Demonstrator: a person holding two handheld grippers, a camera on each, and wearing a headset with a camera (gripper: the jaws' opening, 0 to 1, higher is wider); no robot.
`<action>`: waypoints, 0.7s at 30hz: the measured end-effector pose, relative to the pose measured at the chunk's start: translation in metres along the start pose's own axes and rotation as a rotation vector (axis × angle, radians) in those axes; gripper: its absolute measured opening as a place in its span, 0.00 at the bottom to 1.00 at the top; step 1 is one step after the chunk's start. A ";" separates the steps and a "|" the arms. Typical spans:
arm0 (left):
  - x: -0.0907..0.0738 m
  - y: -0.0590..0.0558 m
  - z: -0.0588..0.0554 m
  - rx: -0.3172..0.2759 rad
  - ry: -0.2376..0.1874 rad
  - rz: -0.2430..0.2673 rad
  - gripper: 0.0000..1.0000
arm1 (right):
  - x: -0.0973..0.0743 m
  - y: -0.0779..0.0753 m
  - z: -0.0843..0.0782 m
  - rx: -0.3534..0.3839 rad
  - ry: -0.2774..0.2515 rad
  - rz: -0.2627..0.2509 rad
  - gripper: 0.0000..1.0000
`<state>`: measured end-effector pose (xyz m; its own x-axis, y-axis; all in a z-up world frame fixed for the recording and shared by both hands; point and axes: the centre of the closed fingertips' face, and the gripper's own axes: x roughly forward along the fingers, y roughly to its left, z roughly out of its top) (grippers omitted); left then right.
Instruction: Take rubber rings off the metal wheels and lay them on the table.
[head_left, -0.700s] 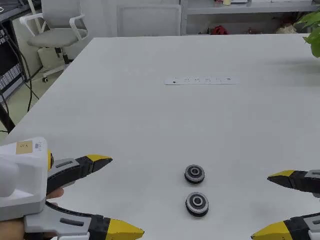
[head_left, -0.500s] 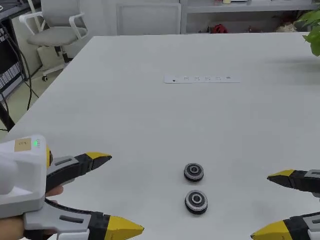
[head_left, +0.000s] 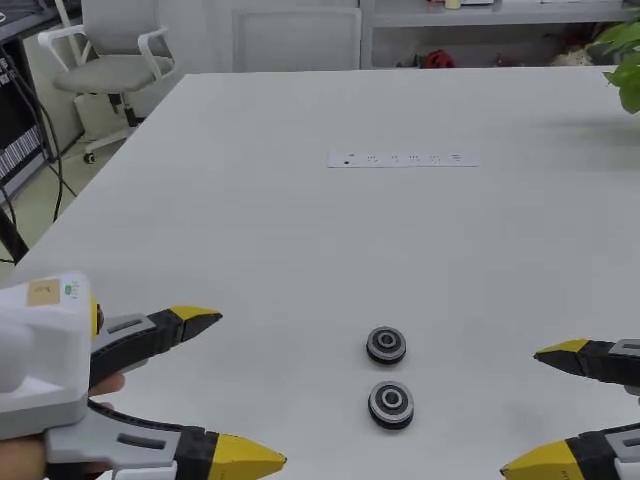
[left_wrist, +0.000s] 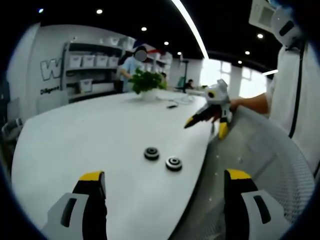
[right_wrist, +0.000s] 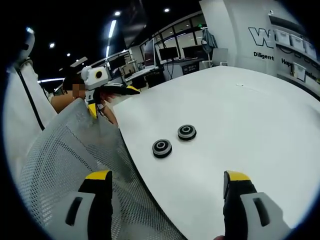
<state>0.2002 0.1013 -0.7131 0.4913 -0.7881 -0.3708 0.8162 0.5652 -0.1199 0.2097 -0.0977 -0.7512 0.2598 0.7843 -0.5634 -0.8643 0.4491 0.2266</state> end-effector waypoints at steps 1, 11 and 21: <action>0.000 0.001 0.000 0.001 0.001 0.001 1.00 | 0.000 0.000 0.000 0.000 0.000 0.001 0.88; 0.001 0.003 0.001 0.010 0.005 0.005 1.00 | 0.000 -0.004 -0.002 0.000 0.009 -0.004 0.89; 0.004 0.003 0.001 0.019 0.016 -0.002 1.00 | 0.001 -0.003 -0.002 0.002 0.015 0.002 0.88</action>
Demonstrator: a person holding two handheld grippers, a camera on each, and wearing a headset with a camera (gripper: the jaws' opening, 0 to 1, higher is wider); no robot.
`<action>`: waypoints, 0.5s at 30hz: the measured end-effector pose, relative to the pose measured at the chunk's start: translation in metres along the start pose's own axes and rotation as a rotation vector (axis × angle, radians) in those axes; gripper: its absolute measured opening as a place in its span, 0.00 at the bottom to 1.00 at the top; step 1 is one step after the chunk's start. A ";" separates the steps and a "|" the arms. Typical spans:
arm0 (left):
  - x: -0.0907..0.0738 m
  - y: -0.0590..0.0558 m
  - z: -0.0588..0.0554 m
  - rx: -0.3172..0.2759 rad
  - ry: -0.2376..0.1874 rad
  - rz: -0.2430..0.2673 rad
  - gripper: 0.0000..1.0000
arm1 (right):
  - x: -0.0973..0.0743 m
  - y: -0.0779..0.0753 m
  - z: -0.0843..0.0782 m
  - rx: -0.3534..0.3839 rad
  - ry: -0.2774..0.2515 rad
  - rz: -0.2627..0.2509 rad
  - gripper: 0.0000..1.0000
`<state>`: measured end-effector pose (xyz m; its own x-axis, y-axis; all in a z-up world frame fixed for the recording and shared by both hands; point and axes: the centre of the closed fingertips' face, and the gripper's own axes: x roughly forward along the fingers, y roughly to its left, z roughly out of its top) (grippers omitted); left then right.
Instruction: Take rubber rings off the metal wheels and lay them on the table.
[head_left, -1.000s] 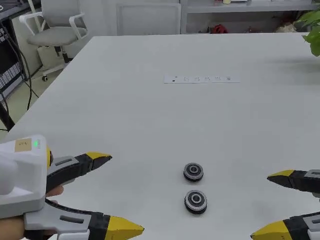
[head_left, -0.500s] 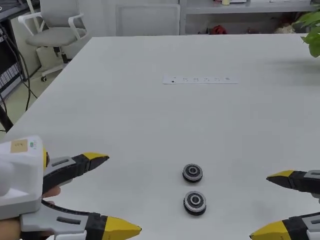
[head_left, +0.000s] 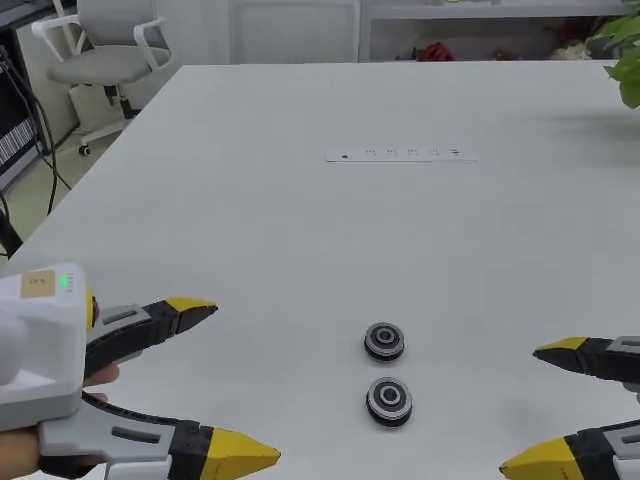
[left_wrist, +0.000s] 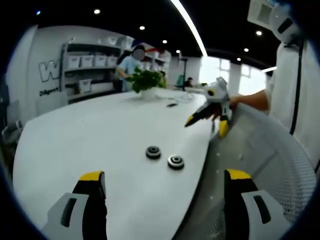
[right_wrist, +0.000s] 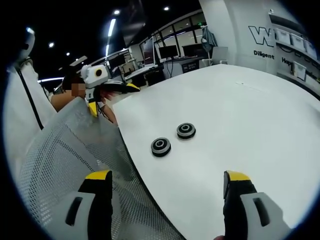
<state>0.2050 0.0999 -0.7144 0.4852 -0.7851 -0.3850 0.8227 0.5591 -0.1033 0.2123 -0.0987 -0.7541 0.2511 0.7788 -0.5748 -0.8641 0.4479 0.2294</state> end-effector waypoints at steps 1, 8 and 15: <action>0.000 0.000 0.001 -0.002 -0.002 -0.001 1.00 | 0.000 0.000 0.000 0.000 -0.001 0.001 0.88; 0.004 -0.004 0.007 0.008 -0.010 -0.015 1.00 | 0.001 0.000 0.002 -0.003 0.000 0.005 0.88; 0.009 -0.009 0.012 0.027 -0.004 -0.042 1.00 | 0.001 0.000 0.007 -0.011 -0.004 0.022 0.86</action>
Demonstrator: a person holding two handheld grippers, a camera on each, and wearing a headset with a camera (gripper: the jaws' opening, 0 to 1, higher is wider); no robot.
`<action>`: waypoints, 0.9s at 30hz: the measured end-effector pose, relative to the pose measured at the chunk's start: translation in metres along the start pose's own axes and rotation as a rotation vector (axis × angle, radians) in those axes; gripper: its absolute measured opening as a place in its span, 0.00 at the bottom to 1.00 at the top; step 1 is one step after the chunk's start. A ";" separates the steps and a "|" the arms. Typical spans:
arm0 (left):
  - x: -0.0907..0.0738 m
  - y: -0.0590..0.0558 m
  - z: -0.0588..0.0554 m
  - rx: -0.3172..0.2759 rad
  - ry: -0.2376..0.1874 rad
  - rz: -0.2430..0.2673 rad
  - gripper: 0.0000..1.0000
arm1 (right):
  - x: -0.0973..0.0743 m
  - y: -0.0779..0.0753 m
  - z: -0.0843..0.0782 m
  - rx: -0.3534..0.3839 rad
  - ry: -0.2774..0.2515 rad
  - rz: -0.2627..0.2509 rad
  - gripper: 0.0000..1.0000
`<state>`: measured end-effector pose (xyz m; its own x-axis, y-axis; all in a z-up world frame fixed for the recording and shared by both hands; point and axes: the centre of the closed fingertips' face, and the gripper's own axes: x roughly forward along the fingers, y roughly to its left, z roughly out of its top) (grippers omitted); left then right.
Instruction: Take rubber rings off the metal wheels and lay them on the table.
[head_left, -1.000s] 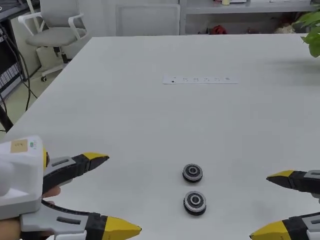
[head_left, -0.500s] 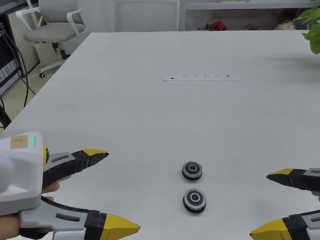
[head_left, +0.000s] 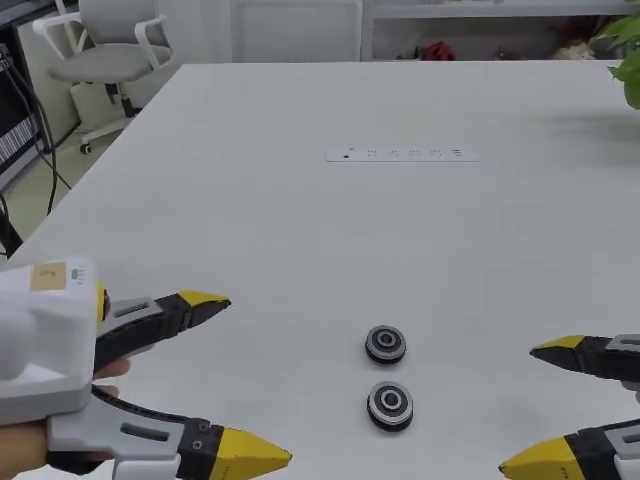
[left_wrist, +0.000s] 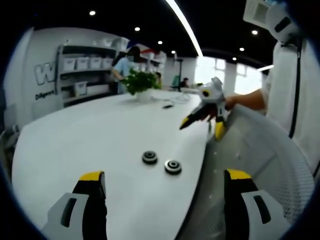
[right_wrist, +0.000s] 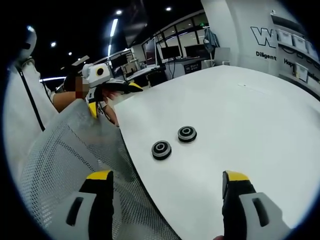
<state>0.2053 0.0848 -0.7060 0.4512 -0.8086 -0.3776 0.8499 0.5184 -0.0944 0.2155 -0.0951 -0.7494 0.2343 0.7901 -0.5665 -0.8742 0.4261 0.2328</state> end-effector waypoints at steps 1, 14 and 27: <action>0.001 -0.001 0.000 0.002 0.003 -0.005 1.00 | 0.000 0.000 0.001 -0.002 0.000 0.002 0.87; 0.011 -0.006 0.005 0.047 0.027 -0.048 1.00 | 0.004 0.001 0.022 -0.055 -0.052 0.025 0.79; 0.023 -0.003 0.026 0.078 -0.010 -0.077 0.97 | 0.011 0.005 0.051 -0.114 -0.150 0.065 0.67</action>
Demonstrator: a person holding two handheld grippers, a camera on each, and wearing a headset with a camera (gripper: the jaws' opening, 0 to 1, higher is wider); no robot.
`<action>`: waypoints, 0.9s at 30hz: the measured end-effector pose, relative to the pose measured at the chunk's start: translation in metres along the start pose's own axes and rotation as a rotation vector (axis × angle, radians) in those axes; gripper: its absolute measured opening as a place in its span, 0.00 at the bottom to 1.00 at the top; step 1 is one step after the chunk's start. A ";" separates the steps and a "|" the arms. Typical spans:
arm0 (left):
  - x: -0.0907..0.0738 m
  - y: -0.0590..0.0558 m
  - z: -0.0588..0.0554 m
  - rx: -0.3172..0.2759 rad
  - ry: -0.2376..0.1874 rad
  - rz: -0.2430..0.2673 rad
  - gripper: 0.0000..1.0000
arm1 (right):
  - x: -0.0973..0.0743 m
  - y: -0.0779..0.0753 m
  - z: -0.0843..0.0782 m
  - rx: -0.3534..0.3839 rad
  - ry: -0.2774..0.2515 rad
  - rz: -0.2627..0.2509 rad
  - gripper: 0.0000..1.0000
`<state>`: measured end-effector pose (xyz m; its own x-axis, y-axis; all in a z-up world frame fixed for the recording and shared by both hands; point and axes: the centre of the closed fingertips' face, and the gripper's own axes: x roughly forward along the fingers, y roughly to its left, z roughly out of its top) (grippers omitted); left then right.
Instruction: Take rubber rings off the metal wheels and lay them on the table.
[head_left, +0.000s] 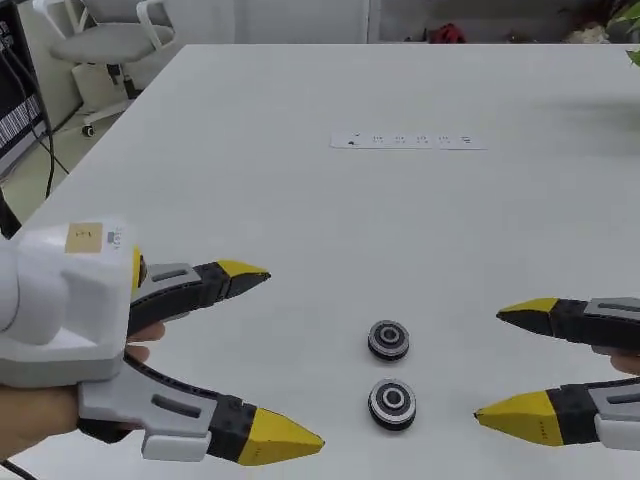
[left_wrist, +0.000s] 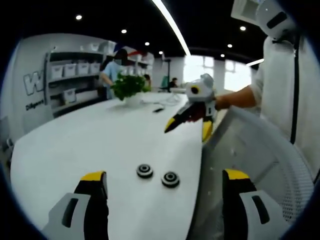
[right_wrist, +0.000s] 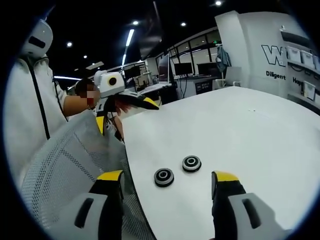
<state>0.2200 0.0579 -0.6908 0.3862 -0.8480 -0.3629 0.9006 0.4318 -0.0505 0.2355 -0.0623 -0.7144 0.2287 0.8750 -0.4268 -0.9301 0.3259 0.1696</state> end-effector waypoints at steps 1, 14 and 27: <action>0.001 0.000 0.001 0.004 -0.001 -0.001 0.97 | 0.001 0.000 0.001 -0.004 -0.002 0.001 0.66; 0.021 0.000 0.019 0.043 -0.020 -0.042 0.95 | 0.016 0.002 0.020 -0.069 -0.010 0.054 0.60; 0.051 0.005 0.041 0.103 -0.035 -0.091 0.91 | 0.031 -0.003 0.040 -0.153 0.004 0.081 0.57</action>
<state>0.2519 0.0042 -0.6717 0.3073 -0.8930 -0.3288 0.9471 0.3205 0.0146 0.2569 -0.0216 -0.6922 0.1506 0.8947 -0.4205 -0.9783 0.1961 0.0668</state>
